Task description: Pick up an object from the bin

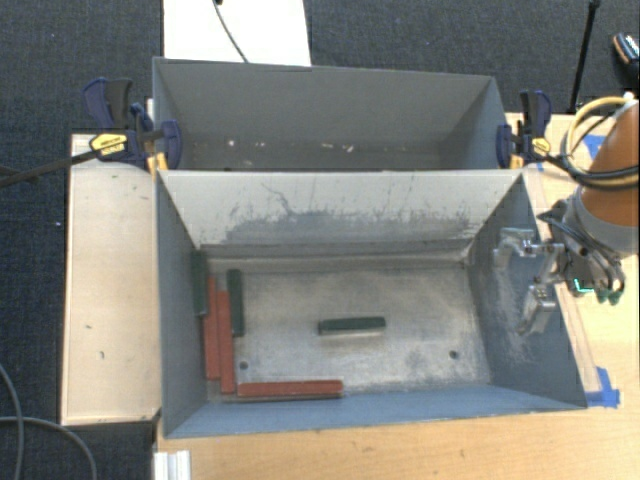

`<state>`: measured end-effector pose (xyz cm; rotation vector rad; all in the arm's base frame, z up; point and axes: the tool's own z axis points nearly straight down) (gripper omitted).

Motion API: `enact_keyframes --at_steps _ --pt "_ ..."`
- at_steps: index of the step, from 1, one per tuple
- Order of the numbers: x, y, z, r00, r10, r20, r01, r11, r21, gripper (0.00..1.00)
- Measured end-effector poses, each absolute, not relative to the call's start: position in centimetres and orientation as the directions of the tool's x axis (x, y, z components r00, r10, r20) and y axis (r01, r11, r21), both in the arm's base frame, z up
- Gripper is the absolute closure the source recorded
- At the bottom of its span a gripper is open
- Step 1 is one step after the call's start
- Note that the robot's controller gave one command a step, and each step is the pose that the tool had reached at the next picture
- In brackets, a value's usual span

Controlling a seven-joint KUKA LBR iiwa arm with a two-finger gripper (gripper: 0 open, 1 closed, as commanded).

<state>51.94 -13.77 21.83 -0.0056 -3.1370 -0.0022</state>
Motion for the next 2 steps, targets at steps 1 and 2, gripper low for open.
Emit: enact_keyframes --at_steps 1,2 --pt "55.5 -3.9 15.0 -0.997 -0.081 0.002 -0.081 0.997 0.005 0.00" --pt "56.4 -0.1 6.6 -0.990 -0.143 0.004 -0.143 0.990 0.003 0.00"
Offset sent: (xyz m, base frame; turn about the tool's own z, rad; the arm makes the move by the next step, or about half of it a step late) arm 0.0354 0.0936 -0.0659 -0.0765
